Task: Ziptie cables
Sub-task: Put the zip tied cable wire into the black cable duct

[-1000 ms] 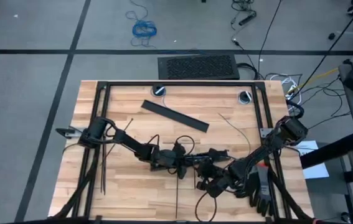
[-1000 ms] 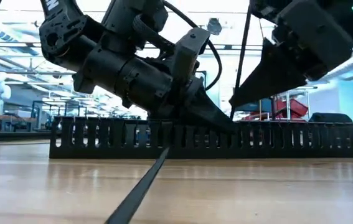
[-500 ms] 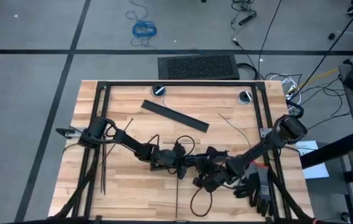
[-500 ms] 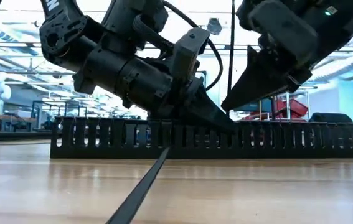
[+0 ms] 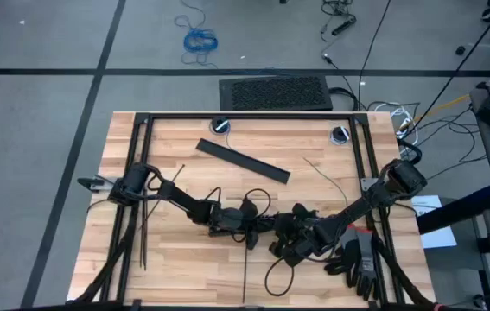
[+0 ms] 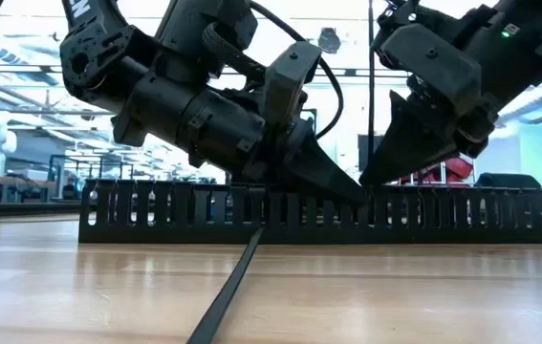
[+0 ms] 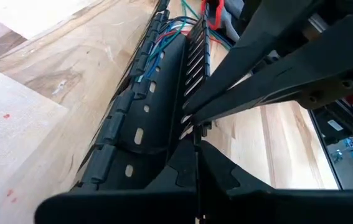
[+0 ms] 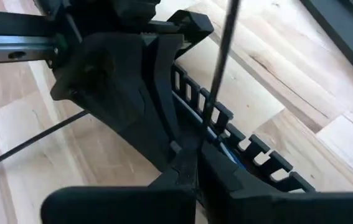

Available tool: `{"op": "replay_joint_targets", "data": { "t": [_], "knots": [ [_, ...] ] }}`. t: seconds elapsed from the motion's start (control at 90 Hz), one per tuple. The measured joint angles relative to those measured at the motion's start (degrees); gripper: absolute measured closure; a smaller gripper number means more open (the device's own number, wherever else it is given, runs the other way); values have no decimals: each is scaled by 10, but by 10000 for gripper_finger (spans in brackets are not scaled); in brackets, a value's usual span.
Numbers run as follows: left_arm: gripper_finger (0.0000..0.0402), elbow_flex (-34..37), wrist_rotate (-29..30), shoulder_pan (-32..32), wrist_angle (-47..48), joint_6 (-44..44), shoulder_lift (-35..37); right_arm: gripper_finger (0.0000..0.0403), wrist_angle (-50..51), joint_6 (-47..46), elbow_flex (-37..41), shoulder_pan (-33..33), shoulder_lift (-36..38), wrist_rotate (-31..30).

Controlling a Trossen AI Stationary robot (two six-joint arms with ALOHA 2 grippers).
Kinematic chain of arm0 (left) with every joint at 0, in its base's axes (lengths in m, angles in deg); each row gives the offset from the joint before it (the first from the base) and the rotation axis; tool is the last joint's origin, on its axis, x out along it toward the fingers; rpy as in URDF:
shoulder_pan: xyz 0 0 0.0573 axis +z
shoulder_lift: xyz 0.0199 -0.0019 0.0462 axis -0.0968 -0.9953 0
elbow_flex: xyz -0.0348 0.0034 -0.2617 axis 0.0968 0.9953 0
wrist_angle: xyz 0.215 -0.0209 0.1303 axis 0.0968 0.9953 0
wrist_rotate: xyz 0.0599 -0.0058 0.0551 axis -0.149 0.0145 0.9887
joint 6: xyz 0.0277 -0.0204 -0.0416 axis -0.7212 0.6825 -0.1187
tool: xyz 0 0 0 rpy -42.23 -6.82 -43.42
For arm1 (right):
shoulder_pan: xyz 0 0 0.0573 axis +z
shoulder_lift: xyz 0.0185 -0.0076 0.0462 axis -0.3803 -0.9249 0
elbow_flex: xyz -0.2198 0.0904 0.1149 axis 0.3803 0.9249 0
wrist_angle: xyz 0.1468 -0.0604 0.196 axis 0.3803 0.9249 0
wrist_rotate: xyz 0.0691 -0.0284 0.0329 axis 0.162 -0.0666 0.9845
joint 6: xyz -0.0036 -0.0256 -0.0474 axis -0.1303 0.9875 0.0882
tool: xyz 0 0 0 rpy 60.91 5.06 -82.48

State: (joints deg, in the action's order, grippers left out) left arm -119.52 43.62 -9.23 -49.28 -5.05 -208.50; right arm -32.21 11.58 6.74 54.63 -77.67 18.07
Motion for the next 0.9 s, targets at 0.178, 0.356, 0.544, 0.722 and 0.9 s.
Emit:
{"op": "replay_joint_targets", "data": {
  "t": [0.178,0.356,0.544,0.722,0.9],
  "knots": [
    [401,0,0,0,-1,0,0,403,-3,3,0,5,0,6],
    [401,0,0,0,0,0,0,403,-9,14,0,10,0,19],
    [401,0,0,0,0,1,0,403,-39,53,1,6,0,46],
    [401,0,1,0,-1,2,0,403,-50,51,1,4,-21,107],
    [401,0,2,-1,-1,2,0,403,-51,35,0,4,-37,104]
  ]
}}
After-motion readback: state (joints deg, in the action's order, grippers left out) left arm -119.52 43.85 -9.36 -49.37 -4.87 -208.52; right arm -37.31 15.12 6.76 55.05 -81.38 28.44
